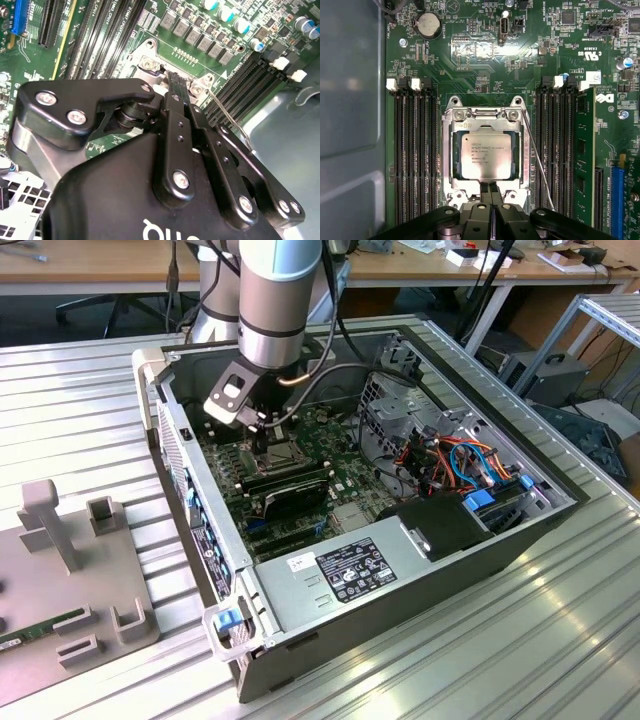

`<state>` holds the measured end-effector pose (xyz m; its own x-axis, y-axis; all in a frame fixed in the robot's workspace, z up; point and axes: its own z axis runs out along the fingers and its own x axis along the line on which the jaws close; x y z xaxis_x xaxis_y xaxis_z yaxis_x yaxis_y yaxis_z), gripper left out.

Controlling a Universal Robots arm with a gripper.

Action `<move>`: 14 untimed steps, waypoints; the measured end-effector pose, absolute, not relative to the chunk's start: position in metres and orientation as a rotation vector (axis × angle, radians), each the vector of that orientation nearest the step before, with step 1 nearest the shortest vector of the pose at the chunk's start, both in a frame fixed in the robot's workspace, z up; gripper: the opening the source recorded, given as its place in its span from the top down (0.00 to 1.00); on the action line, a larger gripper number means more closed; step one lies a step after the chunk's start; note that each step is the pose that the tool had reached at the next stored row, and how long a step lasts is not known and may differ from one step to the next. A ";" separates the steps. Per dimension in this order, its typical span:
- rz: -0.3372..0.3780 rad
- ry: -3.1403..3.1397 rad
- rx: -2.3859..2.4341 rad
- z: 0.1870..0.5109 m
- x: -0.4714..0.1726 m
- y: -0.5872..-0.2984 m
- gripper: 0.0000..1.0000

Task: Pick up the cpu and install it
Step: 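Close the cpu cover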

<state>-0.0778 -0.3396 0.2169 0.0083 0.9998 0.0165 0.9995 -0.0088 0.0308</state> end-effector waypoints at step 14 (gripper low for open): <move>0.052 2.205 2.223 0.219 -0.075 -0.340 0.89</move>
